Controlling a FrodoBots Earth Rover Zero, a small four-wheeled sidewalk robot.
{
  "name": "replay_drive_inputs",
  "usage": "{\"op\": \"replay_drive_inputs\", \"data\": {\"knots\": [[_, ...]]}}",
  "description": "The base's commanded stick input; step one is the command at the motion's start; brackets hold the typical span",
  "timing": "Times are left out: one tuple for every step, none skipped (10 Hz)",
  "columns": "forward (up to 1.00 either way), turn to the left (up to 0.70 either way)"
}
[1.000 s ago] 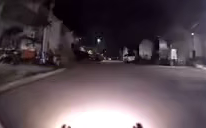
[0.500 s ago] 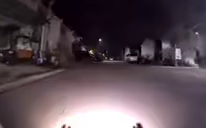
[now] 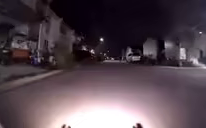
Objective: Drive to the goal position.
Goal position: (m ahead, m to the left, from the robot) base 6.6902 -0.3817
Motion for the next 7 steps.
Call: {"op": "replay_drive_inputs", "data": {"knots": [[0.85,0.0],[0.85,0.0],[0.85,0.0],[0.85,0.0],[0.85,0.0],[0.85,0.0],[0.85,0.0]]}}
